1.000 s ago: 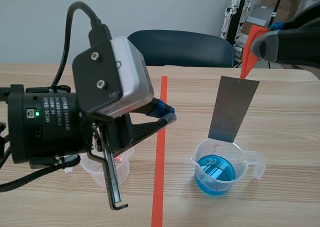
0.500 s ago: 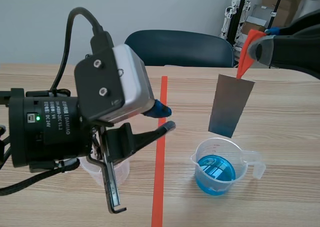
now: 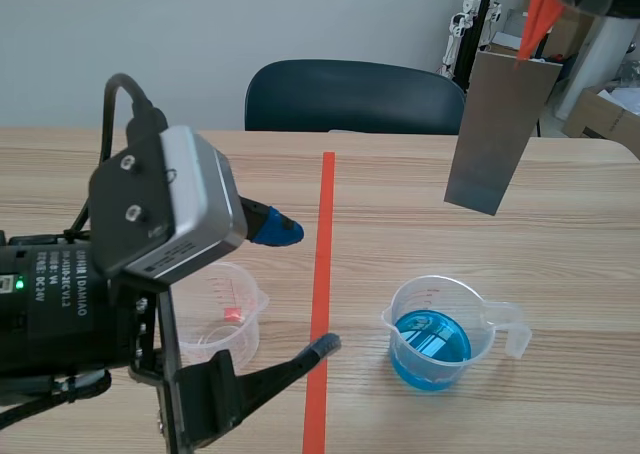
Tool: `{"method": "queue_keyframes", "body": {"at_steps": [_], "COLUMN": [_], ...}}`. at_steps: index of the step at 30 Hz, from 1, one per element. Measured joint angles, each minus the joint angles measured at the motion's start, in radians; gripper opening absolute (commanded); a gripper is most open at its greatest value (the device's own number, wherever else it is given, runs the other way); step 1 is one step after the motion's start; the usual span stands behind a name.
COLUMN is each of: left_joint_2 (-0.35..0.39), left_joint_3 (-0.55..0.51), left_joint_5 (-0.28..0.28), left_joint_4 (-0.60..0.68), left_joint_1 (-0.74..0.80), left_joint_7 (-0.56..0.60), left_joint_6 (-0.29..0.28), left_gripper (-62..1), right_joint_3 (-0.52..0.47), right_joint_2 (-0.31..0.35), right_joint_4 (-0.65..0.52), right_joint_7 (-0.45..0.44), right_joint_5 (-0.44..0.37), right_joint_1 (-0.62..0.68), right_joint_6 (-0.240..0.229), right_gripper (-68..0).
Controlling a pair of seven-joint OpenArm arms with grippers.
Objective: Do the redox reaction experiment. lower the plate into the blue solution
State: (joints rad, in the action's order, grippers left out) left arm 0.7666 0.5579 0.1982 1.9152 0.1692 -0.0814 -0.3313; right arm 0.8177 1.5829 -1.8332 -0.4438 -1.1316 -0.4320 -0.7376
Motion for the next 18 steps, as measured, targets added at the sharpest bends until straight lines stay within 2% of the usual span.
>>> {"method": "queue_keyframes", "body": {"at_steps": [11,14,18], "left_joint_2": [0.153,0.171,0.172], "left_joint_3": [-0.153,-0.187,-0.241], "left_joint_5": [0.015,0.016,0.016], "left_joint_4": [-0.003,-0.028,-0.101], "left_joint_1": [0.27,0.355,0.45], "left_joint_7": [0.252,0.347,0.468], "left_joint_6": [0.075,0.119,0.126], "left_gripper": [-13.1,-13.1,-13.1], "right_joint_3": [-0.026,-0.026,-0.026], "right_joint_2": [0.061,0.061,0.06], "right_joint_4": [-0.068,-0.071,-0.07], "right_joint_7": [0.002,0.028,0.059], "right_joint_5": [-0.08,-0.128,-0.175], "right_joint_1": [-0.001,-0.002,-0.002], "right_joint_6": [0.0,0.0,0.0], "right_gripper": [-67.7,-67.7,-67.7]}}
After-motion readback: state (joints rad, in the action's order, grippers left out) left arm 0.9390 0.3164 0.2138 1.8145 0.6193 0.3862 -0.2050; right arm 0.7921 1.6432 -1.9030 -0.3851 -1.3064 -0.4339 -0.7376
